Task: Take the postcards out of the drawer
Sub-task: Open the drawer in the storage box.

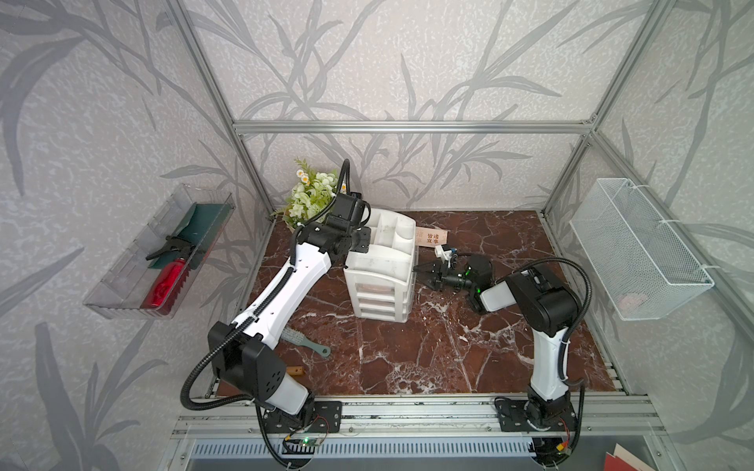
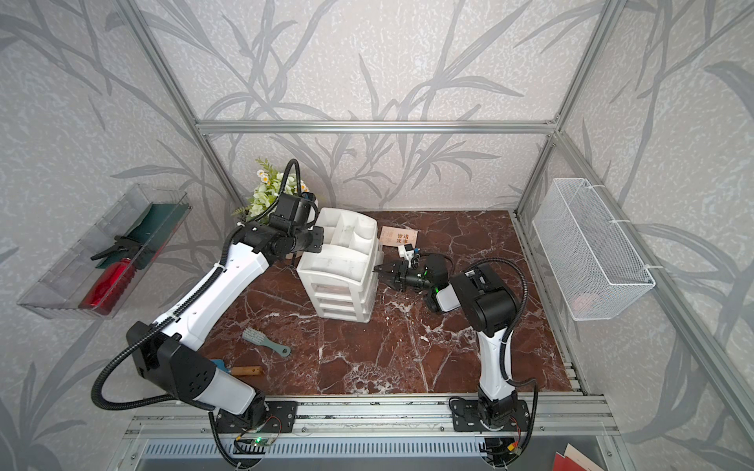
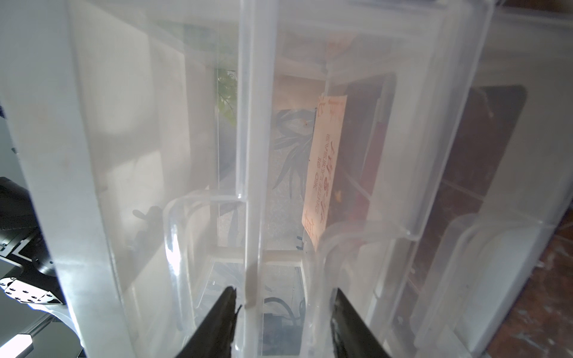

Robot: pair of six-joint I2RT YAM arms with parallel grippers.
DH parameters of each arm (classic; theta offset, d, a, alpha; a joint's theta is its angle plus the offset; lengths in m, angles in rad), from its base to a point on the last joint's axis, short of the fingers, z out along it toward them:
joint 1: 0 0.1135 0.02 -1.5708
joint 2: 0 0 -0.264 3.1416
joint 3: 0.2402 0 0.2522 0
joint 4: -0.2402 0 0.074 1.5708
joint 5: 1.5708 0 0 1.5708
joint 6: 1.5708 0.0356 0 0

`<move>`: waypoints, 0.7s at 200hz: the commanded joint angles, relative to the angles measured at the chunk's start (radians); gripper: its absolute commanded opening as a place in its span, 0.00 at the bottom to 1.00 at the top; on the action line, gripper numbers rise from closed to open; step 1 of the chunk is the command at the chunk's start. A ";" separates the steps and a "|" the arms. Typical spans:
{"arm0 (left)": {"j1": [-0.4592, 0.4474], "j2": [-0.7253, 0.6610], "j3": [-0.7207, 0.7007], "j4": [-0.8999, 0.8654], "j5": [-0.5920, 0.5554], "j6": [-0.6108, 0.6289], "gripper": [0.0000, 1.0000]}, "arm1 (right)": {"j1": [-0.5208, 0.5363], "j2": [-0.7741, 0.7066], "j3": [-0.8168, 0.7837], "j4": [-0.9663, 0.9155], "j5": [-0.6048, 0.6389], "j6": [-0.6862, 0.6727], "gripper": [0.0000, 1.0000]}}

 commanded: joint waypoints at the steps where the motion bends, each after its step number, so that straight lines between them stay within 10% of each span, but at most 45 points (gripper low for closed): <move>1: 0.007 0.059 -0.027 -0.155 -0.086 0.029 0.00 | -0.020 -0.079 -0.003 0.102 -0.030 -0.003 0.48; 140: 0.001 0.069 -0.010 -0.167 -0.091 0.034 0.00 | -0.108 -0.138 -0.055 0.102 -0.082 0.005 0.48</move>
